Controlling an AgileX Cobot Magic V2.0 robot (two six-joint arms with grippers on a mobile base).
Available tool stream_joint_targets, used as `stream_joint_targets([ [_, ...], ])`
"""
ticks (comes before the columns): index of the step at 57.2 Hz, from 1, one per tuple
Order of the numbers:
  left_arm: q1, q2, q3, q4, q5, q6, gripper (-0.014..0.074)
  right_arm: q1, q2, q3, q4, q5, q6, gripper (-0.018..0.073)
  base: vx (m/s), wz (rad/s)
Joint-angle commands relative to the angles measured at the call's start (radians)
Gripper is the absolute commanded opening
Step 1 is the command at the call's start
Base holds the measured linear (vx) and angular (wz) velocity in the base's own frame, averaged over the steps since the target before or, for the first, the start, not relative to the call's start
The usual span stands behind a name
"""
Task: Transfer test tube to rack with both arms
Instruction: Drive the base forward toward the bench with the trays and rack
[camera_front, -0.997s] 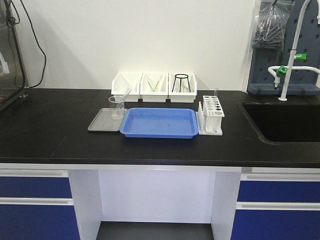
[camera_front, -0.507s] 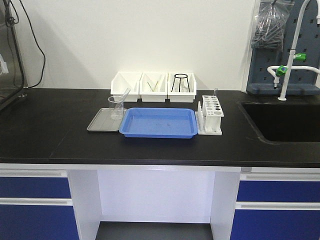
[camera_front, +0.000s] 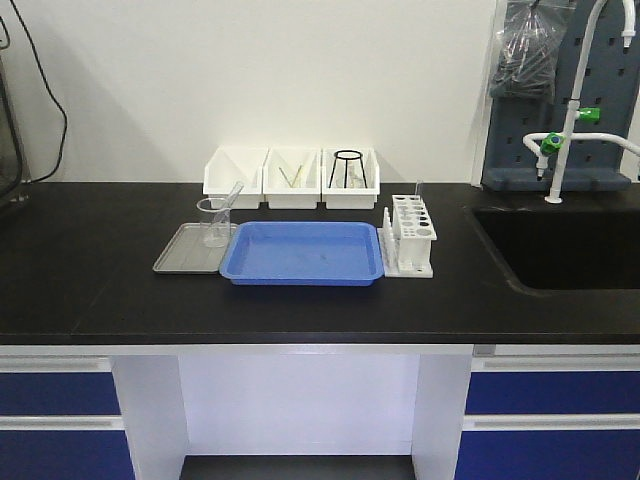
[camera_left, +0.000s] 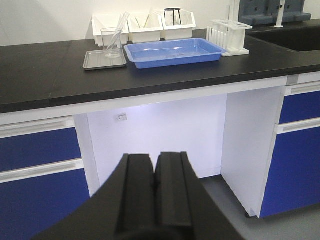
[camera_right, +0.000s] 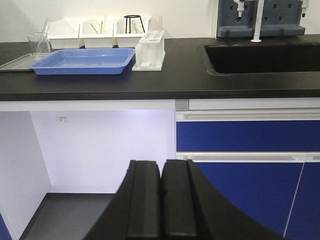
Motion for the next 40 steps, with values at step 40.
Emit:
stream_joint_targets([
  [40,0.0,-0.013,-0.022,-0.008,-0.078,-0.001,-0.0007,-0.004,-0.008,0.019,-0.006,-0.079,-0.006,-0.0008,0.23,-0.08],
])
